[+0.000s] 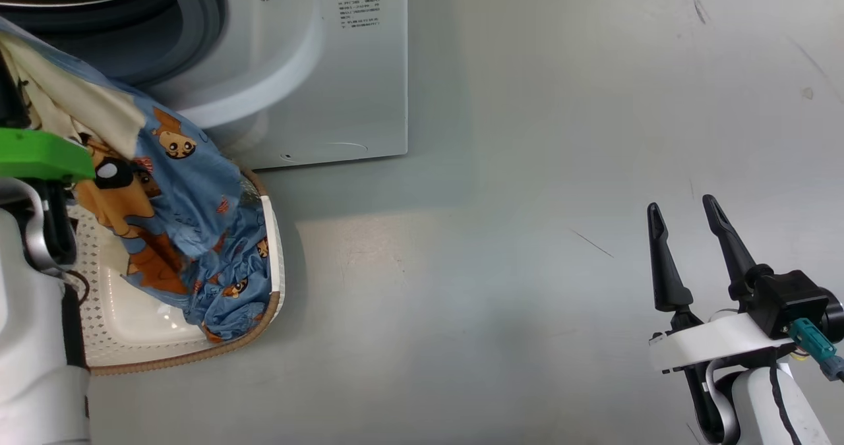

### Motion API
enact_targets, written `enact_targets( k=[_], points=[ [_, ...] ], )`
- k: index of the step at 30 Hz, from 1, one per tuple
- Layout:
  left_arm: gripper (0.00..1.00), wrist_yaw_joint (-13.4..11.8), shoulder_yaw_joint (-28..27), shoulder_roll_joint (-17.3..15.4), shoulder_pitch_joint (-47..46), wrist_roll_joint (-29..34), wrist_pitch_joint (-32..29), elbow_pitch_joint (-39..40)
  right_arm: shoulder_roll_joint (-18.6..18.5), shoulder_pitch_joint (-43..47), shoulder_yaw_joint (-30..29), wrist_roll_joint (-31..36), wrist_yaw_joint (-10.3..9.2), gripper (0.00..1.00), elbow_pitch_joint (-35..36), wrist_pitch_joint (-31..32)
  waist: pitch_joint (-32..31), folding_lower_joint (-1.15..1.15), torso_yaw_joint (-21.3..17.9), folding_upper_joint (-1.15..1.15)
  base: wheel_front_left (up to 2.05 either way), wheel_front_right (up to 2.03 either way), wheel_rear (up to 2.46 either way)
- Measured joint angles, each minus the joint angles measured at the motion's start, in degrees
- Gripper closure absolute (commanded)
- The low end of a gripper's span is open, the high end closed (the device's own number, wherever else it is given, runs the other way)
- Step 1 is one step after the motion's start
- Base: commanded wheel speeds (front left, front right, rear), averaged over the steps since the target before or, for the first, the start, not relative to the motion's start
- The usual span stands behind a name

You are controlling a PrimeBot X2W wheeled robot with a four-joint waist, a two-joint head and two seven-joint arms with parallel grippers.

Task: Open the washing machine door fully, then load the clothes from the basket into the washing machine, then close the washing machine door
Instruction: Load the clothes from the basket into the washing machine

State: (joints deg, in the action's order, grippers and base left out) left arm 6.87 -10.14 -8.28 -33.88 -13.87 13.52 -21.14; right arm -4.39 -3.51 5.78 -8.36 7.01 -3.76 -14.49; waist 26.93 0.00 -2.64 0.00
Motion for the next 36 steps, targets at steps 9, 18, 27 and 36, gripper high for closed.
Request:
enact_targets(
  k=[9, 18, 27, 36],
  points=[
    [1.00, 0.00, -0.11, -2.15, -7.92, 0.32, -4.08, -3.81, 0.16, -0.32, -0.29, -0.11, 0.00, 0.00, -0.25, 0.00, 2.56, 0.00, -1.48, 0.00, 0.00, 0.00, 0.00],
    [1.00, -0.02, 0.16, -5.68, -16.24, 0.65, -11.14, -8.43, 0.43, -1.39, 0.36, -0.19, 0.00, 0.00, 0.00, 0.00, 6.61, 0.00, -2.34, 0.00, 0.00, 0.00, 0.00],
    [1.00, -0.10, -0.29, -7.76, -22.63, 0.38, -17.63, -12.49, 0.68, -2.20, 0.10, -0.76, 0.00, 0.00, 0.71, 0.00, 11.50, 0.01, -3.49, 0.00, 0.00, 0.00, 0.00],
    [1.00, -0.09, 1.31, -7.79, -28.39, 0.14, -21.07, -15.13, 0.81, -2.23, -0.30, -1.23, 0.00, 0.00, 1.14, 0.00, 15.83, 0.01, -3.77, 0.00, 0.00, 0.00, 0.00]
  ],
)
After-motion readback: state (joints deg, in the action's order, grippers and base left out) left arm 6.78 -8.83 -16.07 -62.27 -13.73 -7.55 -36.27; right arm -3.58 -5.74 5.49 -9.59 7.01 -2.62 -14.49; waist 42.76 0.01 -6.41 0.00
